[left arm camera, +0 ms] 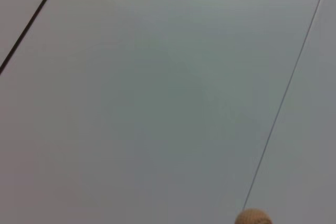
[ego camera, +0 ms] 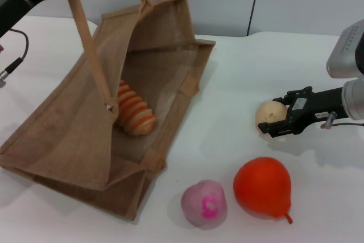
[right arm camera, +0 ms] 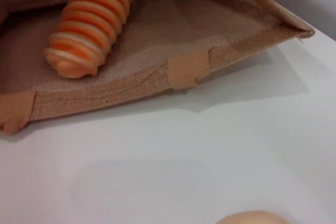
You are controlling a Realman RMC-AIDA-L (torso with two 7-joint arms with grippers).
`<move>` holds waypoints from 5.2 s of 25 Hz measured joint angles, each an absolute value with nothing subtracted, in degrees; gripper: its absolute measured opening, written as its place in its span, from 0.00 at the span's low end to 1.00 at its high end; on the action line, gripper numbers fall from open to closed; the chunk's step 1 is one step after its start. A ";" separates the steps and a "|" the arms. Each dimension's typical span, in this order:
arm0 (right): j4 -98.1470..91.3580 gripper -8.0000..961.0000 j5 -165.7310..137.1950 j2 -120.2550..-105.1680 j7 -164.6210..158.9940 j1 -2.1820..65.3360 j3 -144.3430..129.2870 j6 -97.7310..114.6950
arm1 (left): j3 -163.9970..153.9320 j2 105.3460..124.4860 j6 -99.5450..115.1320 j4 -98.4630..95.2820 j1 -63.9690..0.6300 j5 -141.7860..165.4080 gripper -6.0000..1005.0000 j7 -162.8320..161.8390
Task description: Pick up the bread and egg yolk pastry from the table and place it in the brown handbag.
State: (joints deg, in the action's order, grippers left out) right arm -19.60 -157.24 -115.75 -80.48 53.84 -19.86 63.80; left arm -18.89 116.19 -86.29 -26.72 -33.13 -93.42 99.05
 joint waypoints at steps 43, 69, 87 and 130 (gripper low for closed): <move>-30.17 0.64 -145.62 -115.75 -79.24 50.10 -21.25 76.41 | -19.88 116.19 -87.18 -26.72 -34.43 -92.67 0.12 98.80; 2.84 0.51 -130.12 -117.26 -57.28 73.33 -35.03 50.50 | -19.58 115.57 -99.54 -27.25 -40.73 -93.23 0.12 93.72; 10.51 0.87 -130.43 -116.06 -32.20 66.83 -17.09 53.08 | -15.75 114.96 -98.22 -26.75 -36.35 -93.43 0.14 95.00; -11.37 0.92 -93.04 -115.82 -26.32 29.94 -1.62 93.60 | -13.44 116.79 -95.10 0.43 -28.13 -109.92 0.88 151.67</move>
State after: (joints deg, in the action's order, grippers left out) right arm -11.37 -93.04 -115.82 -26.32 29.94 -1.62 93.60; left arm -13.44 116.79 -95.10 0.43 -28.13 -109.92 151.67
